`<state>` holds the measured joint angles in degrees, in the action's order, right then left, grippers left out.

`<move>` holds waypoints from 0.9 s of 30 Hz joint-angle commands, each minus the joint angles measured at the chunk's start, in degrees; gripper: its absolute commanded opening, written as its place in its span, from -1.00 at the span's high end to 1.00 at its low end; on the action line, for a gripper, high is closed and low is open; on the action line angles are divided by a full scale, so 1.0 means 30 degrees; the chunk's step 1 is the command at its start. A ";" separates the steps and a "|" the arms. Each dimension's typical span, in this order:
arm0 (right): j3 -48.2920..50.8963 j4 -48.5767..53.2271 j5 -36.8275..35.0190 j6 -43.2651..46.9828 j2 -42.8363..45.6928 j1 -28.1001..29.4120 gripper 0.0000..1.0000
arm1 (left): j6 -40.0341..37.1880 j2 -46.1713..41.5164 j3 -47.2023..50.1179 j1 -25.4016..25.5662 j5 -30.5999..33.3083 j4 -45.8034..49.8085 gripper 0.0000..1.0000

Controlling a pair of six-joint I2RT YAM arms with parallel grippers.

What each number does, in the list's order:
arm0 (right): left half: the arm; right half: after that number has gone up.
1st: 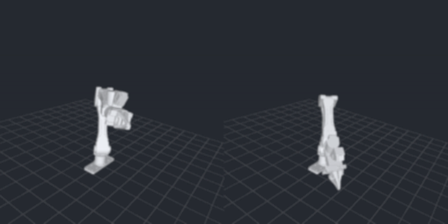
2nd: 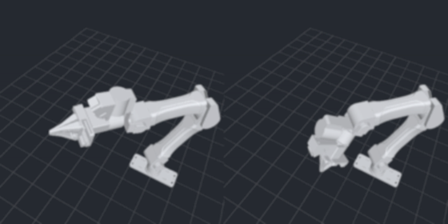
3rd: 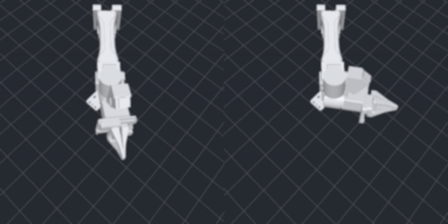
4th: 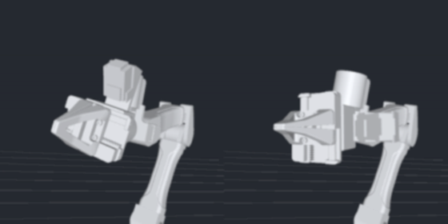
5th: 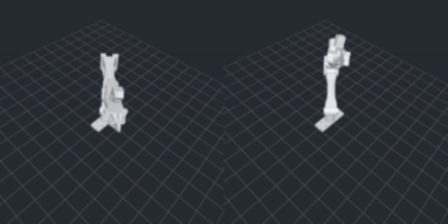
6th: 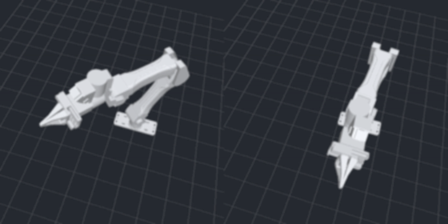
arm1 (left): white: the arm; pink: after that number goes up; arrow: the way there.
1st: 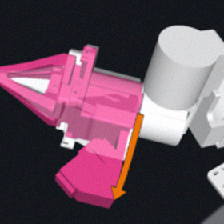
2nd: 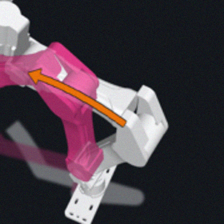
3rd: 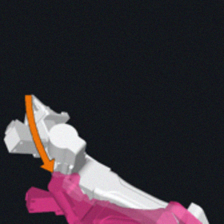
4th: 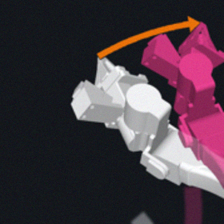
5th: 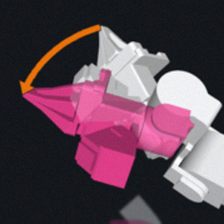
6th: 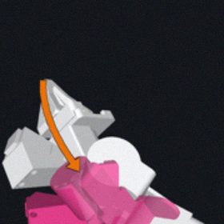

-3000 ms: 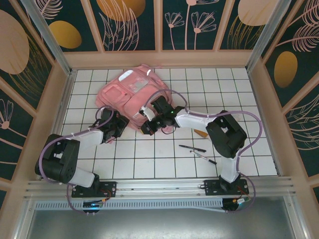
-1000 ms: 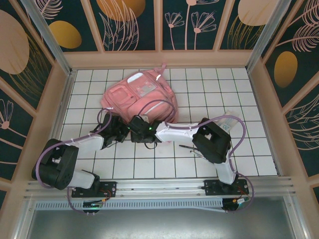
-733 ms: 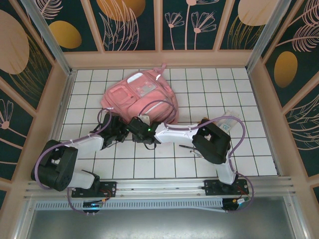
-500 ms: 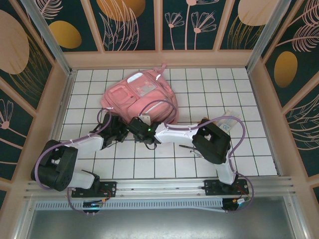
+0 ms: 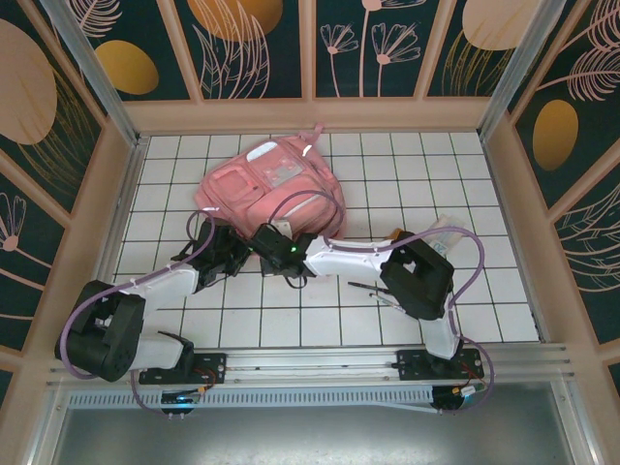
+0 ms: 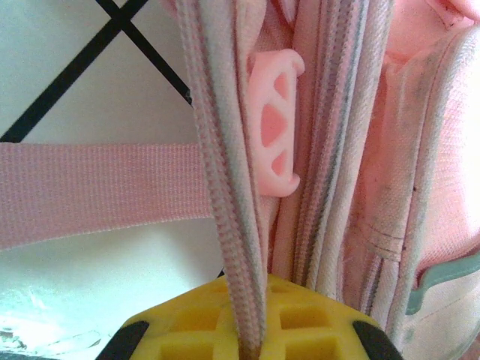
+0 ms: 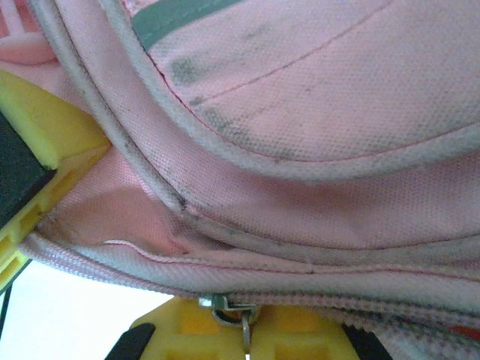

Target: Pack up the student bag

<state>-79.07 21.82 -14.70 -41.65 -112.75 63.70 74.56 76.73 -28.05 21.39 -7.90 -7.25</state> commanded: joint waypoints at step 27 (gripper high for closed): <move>0.7048 -0.1214 0.8560 0.7051 0.7164 -0.4096 1.00 | -1.1723 0.6436 -1.0053 -0.5515 0.1551 0.5099 0.70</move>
<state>-57.49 15.35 7.44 -23.55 -92.05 50.57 44.69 91.98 -51.92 9.82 -10.07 8.84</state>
